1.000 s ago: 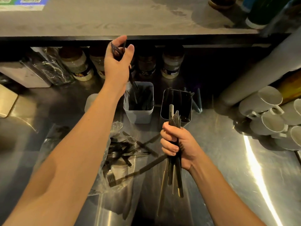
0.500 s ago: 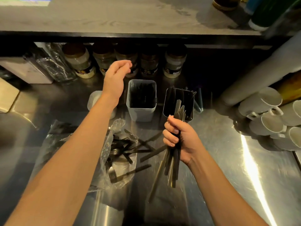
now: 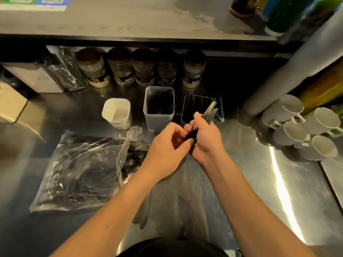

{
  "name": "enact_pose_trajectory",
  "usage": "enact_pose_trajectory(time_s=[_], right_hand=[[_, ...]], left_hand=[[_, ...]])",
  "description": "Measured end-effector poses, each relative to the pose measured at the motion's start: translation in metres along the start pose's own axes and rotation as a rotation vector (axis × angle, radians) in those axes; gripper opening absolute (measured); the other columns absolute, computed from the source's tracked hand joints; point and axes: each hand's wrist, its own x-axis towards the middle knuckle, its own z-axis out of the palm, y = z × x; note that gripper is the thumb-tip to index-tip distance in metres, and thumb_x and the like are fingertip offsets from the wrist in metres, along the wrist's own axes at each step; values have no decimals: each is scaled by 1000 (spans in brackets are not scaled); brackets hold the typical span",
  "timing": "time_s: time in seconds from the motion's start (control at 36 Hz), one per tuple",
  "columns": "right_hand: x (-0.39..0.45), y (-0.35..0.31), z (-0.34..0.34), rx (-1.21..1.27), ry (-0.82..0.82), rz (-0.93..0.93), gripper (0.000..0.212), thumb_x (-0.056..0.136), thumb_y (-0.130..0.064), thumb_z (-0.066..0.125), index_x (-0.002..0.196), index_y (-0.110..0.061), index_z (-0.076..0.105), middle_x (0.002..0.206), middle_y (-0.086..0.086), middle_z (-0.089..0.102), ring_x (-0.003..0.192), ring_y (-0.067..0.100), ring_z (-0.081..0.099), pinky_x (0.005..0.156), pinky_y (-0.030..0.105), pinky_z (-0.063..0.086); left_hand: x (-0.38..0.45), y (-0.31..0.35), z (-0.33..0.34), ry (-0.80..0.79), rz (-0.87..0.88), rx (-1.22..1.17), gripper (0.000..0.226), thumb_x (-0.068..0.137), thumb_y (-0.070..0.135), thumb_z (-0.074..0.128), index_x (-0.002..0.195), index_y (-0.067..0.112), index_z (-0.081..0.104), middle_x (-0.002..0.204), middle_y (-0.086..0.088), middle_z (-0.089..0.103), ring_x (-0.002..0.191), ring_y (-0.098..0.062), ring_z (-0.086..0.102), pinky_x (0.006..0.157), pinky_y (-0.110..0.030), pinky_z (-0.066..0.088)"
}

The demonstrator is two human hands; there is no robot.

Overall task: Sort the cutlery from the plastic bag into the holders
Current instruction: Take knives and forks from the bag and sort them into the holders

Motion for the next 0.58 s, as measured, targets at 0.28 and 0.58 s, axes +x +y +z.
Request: enact_pose_trajectory(time_s=[0.28, 0.58], right_hand=[[-4, 3, 5, 115, -67, 123, 22, 105, -17, 51, 83, -13, 50, 59, -1, 48, 72, 17, 70, 76, 38, 59], [16, 1, -11, 154, -6, 159, 20, 103, -31, 53, 105, -11, 55, 62, -4, 41, 53, 10, 48, 52, 23, 46]], left_hand=[[13, -7, -12, 121, 145, 196, 20, 105, 32, 42, 89, 19, 42, 69, 8, 47, 63, -11, 47, 58, -31, 42], [100, -7, -75, 600, 208, -52, 47, 95, 15, 63, 136, 25, 43, 94, 13, 58, 88, -13, 66, 80, -41, 60]])
